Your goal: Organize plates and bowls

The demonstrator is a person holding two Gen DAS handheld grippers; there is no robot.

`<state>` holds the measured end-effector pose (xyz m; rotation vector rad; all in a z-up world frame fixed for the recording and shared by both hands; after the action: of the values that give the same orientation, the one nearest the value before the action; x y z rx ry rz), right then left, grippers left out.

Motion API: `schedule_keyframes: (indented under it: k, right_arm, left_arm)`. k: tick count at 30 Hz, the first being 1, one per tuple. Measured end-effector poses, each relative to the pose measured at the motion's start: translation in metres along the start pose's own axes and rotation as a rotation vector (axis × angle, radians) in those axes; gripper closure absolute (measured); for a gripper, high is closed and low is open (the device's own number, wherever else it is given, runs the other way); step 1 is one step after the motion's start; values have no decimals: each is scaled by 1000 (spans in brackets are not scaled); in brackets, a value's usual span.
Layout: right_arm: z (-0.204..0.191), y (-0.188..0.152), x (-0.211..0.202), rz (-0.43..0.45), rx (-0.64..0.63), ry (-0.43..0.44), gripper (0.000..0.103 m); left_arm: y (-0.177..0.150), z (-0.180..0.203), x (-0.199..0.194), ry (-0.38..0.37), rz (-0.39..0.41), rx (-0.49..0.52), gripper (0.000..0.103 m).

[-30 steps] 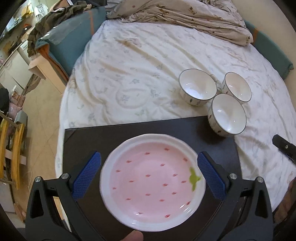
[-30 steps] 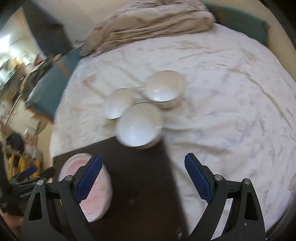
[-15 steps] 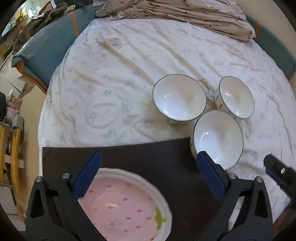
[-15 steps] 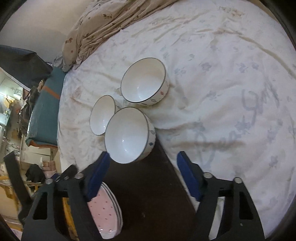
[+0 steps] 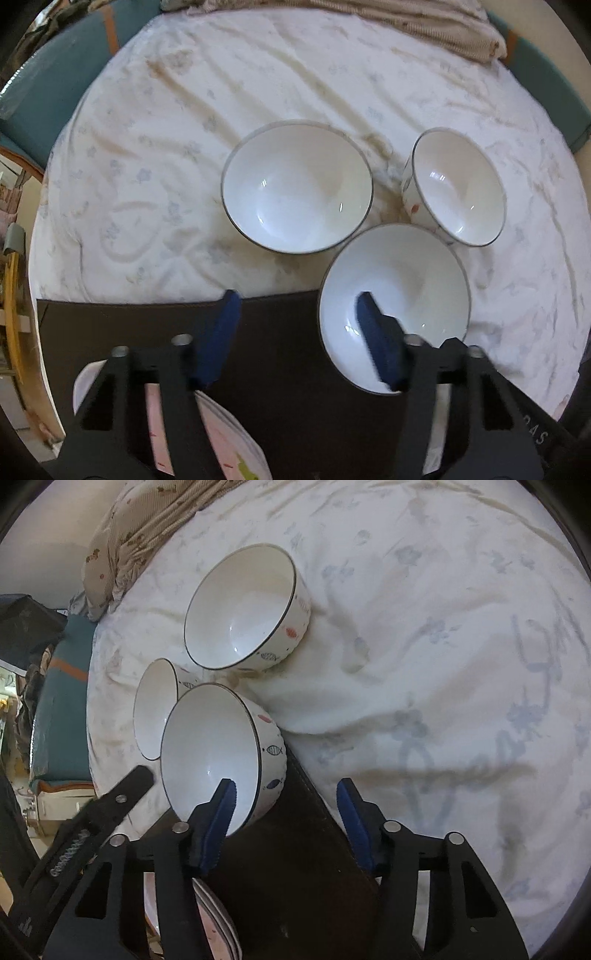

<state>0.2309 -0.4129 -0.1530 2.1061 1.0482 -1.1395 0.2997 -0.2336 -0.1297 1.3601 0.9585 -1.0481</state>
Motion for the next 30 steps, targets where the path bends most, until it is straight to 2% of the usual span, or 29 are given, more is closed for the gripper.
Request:
schedule_keyframes:
  k: [3,7,9,11,16,18,30]
  right_arm:
    - [3,1,6,-9,13,-10,58]
    - [4,2,11,-20,19,15,64]
    - [2,3,12,-23,5,16,69]
    - [0,2,13,-25,-6,19,73]
    - [-6,3,17,-33,-27,17,79]
    - [-8,3,19,-44,-36,26,85]
    - [-21,-6,9,-26,-115,24,87]
  left_arm:
    - [-2,5,10,-12,-25,-3,55]
    - [-5,14,22,-36,-67,28,64]
    - [-7,14,28,-42,-84,31,85]
    - [-8,12,31,-34,-95,20,93]
    - [-11,18,29,-30,-96,77,96]
    - [-12,21,26,-21,-94,84,95]
    - [-24,16,-2,12,-73,91,94]
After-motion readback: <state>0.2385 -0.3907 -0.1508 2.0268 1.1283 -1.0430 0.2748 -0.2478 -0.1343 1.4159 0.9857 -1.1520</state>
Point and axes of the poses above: each gripper's, at about its wrist camera, not at the fingertips, and x roughly the way its jaws point, z to its right, y to its top, the point moved 3 cm from there along x, roughly the way its jaws point, and after that the axes turned 1 degree about x, right-handed, at the moved point
